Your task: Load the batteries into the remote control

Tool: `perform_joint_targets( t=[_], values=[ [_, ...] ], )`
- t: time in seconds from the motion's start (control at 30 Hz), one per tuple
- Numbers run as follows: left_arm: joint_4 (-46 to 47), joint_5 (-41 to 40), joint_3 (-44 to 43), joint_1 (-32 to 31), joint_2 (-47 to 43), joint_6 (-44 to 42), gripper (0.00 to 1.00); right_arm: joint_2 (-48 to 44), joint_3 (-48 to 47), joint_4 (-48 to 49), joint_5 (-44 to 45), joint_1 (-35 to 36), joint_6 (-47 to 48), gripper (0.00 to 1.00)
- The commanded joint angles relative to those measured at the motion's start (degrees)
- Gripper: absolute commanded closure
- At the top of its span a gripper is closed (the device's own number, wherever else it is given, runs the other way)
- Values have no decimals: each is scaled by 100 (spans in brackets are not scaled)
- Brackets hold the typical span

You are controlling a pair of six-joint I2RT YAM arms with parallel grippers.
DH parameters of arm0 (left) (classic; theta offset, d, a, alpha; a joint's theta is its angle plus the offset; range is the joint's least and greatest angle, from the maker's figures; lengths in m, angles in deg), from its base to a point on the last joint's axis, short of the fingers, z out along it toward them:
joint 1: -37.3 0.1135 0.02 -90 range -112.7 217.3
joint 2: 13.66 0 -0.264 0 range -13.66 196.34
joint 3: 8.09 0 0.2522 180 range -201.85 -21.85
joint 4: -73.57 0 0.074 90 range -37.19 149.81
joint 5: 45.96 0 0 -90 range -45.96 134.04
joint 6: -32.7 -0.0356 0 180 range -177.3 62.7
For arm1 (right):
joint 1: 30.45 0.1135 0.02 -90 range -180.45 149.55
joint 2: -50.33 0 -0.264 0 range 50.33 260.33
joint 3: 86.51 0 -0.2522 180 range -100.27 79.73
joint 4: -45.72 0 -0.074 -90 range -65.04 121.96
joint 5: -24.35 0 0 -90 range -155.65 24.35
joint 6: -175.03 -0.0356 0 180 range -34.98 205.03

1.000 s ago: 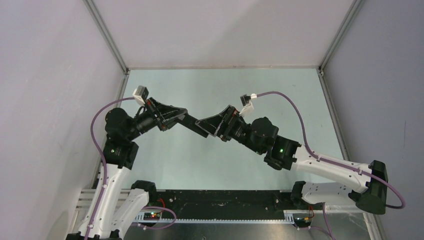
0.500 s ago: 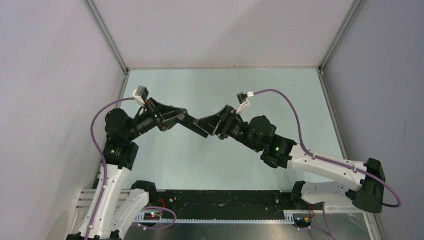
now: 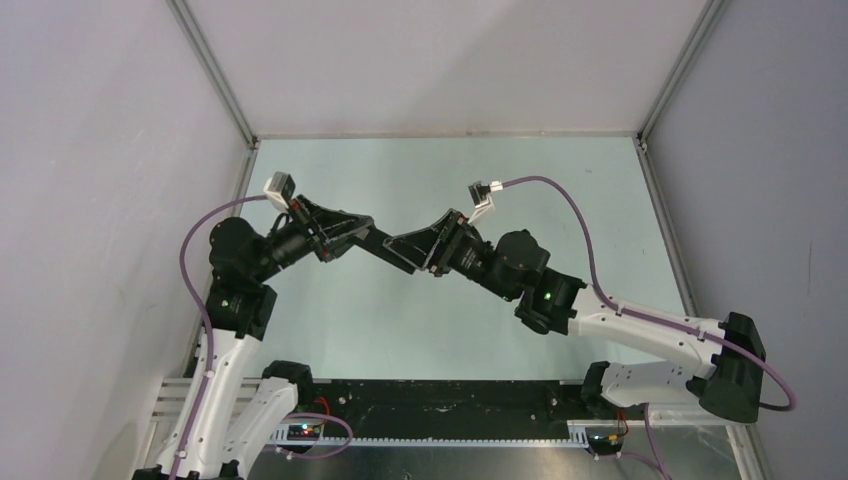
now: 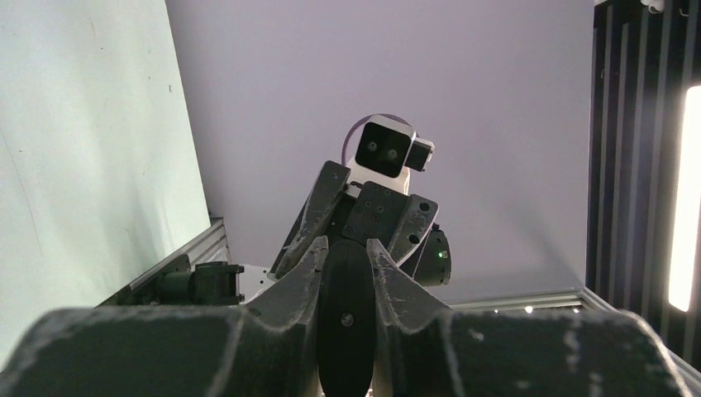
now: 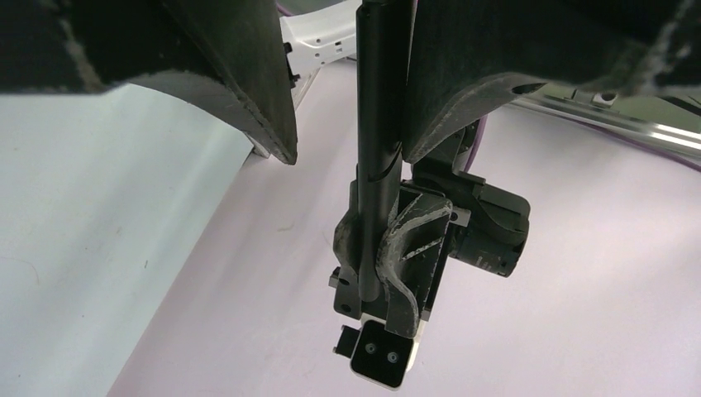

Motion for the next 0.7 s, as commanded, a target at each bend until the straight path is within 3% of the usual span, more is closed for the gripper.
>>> perform_joint_targets(
  t=[0.0, 0.33, 0.67],
  values=[
    [219, 23, -83, -41, -143, 247, 100, 124, -97, 103, 82, -19, -18, 49],
    [219, -9, -16, -38, -163, 264, 100, 267, -98, 413, 62, 1, -261, 63],
    [219, -26, 43, -41, -228, 316, 100, 384, -98, 652, 128, 17, -355, 69]
  ],
)
